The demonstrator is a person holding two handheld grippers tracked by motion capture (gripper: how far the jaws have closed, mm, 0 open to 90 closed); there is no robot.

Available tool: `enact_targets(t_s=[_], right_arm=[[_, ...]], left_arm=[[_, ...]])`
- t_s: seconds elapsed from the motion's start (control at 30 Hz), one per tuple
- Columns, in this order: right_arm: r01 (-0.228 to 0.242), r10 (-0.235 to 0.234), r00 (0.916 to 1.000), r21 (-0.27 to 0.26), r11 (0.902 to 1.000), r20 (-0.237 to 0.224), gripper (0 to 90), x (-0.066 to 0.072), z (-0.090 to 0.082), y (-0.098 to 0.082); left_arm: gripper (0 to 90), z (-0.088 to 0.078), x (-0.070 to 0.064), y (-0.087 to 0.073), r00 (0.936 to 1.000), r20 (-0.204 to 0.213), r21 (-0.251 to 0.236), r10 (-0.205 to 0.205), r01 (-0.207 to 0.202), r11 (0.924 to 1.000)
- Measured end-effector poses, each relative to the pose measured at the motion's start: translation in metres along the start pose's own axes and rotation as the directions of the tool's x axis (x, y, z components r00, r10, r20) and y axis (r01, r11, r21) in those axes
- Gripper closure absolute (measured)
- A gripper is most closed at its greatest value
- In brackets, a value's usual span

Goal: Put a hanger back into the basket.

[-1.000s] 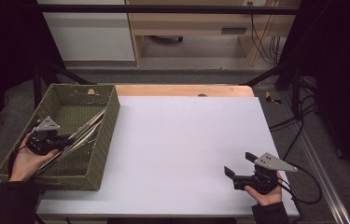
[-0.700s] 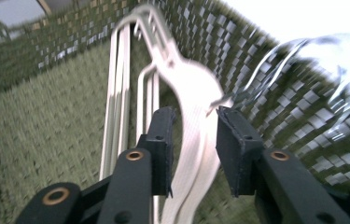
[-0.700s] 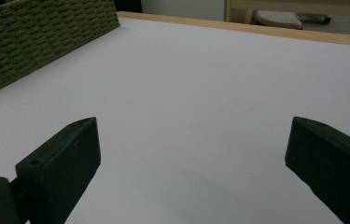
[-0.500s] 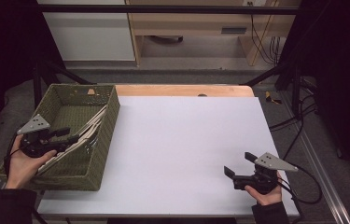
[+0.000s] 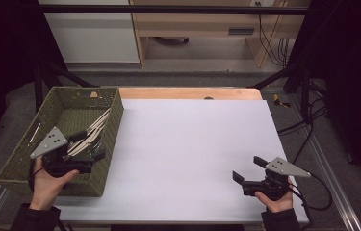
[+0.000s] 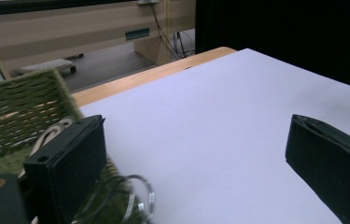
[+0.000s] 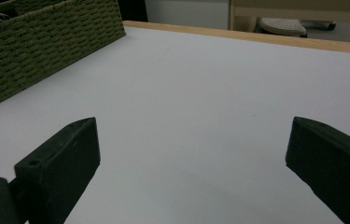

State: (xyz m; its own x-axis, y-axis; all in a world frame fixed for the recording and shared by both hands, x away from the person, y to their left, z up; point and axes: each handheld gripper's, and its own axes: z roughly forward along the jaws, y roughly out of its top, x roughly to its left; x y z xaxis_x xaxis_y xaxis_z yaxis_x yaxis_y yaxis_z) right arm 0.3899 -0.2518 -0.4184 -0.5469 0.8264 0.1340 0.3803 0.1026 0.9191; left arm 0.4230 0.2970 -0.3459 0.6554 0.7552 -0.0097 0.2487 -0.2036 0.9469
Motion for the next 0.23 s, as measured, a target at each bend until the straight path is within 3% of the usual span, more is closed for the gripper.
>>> enact_targets(t_s=[0.23], right_arm=[[0.008, -0.008, 0.9999, -0.012, 0.9999, -0.006, 3.6, -0.002, -0.004, 0.001]], left_arm=[[4.1, 0.012, -0.021, -0.011, 0.9998, 0.021, -0.005, 0.005, -0.005, 1.0000]])
